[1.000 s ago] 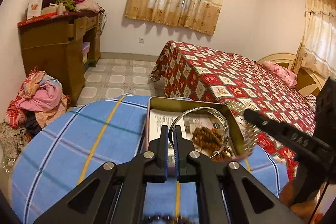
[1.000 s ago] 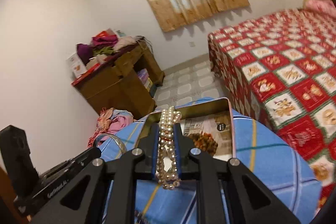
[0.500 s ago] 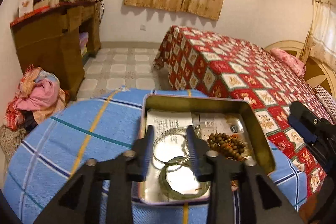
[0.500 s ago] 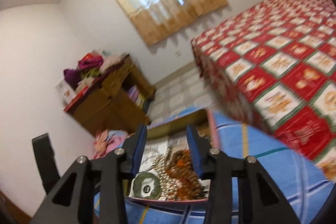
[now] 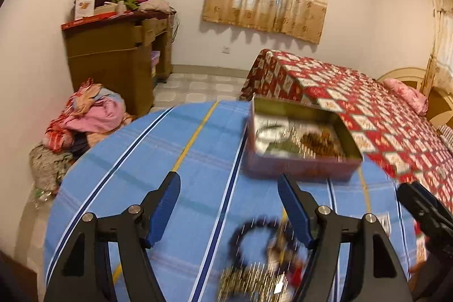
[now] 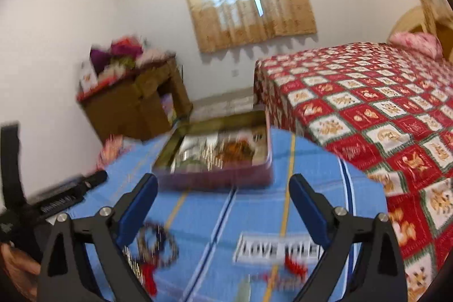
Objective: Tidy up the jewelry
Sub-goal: 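Move both open tools back over the remaining jewelry, then grasp the grey bead bracelet with the right tool, then grasp the dark purple bead bracelet with the left tool and lift it, then carry purple bracelet toward tin with left tool while right tool lifts grey bracelet, then lower both bracelets into the pink tin and open both tools, then move both open tools back over the remaining jewelry on the table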
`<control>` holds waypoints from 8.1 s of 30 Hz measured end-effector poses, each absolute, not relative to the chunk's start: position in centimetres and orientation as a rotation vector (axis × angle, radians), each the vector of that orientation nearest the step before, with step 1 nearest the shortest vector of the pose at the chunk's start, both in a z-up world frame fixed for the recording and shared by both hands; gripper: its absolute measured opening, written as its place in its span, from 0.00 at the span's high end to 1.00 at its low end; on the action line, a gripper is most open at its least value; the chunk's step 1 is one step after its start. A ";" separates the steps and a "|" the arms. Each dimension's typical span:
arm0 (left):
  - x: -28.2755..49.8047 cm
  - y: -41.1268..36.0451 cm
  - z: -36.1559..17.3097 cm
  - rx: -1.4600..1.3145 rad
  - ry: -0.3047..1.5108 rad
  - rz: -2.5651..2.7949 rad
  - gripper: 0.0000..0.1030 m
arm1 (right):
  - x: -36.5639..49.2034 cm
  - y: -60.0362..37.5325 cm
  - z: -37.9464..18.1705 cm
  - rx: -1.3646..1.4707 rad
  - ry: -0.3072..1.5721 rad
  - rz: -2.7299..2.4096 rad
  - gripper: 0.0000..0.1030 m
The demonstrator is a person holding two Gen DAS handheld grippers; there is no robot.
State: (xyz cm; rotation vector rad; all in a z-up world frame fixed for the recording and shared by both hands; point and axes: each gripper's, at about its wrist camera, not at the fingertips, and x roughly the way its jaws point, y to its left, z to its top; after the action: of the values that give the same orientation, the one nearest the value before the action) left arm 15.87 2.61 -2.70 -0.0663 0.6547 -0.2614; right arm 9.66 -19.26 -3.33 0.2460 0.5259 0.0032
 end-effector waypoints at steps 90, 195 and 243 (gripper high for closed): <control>19.8 -1.0 -8.9 0.187 0.887 -0.427 0.87 | 9.8 -17.4 -10.0 0.490 0.785 0.374 0.87; 30.6 -9.9 -4.2 0.104 0.676 -0.442 0.70 | 25.0 -24.3 -6.1 0.469 0.572 0.007 0.59; 11.5 3.5 -8.2 0.011 0.815 -0.326 0.25 | 3.2 -16.9 -8.0 0.299 0.745 0.177 0.56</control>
State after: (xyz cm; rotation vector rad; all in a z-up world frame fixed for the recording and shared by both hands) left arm 11.50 3.48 -8.15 0.0108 0.8150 -0.3255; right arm 3.23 -16.85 -7.95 0.2986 0.7452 0.1771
